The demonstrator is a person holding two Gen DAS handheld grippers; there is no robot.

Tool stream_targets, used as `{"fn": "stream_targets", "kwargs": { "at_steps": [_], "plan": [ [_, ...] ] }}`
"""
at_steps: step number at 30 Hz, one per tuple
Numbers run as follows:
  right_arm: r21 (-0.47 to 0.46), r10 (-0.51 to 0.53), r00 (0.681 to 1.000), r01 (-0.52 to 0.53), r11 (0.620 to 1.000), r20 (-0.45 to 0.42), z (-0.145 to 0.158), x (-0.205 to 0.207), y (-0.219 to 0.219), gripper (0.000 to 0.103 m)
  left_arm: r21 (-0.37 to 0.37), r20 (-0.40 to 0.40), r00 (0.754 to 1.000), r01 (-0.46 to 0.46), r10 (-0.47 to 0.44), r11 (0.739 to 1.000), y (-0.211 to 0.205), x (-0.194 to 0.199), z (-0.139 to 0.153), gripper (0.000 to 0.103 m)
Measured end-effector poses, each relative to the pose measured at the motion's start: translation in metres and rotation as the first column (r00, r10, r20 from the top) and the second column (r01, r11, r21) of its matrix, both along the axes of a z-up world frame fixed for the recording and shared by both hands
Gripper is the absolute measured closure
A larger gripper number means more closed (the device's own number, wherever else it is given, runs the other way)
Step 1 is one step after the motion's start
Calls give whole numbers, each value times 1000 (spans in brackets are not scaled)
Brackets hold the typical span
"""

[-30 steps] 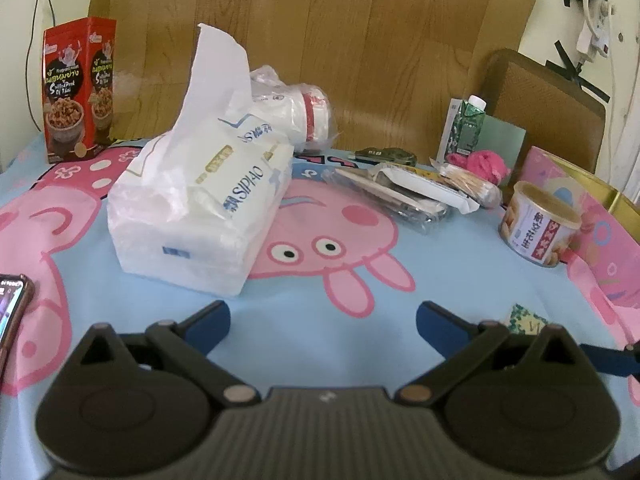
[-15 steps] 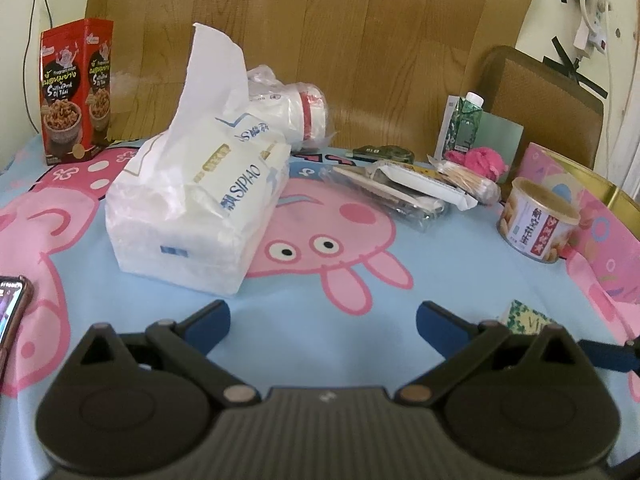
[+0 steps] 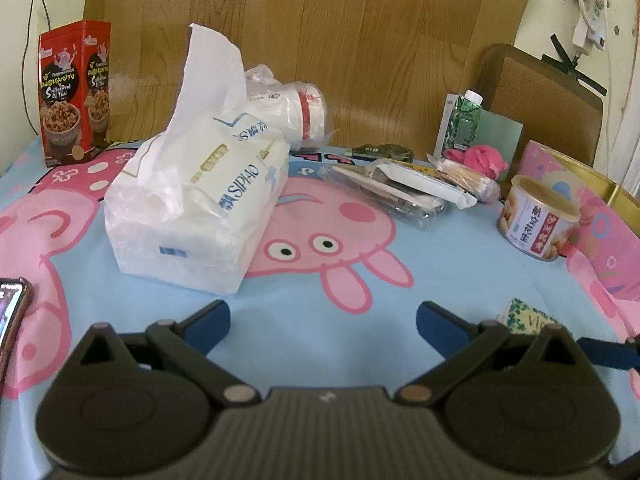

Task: Organize soft objects
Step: 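Lower the right gripper onto the green soap box and grasp it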

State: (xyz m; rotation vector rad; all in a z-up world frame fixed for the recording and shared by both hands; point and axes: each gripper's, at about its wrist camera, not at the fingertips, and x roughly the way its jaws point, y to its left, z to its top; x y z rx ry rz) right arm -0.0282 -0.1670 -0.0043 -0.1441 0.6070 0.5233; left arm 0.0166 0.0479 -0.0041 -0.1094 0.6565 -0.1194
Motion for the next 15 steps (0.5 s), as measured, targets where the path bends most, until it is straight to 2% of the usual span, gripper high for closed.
{"fn": "stream_targets", "kwargs": {
  "at_steps": [15],
  "plan": [
    [4, 4, 1000, -4, 1000, 0, 0, 0, 0, 8, -10, 3, 1000, 14, -14, 1000, 0, -1, 0, 0]
  ]
}}
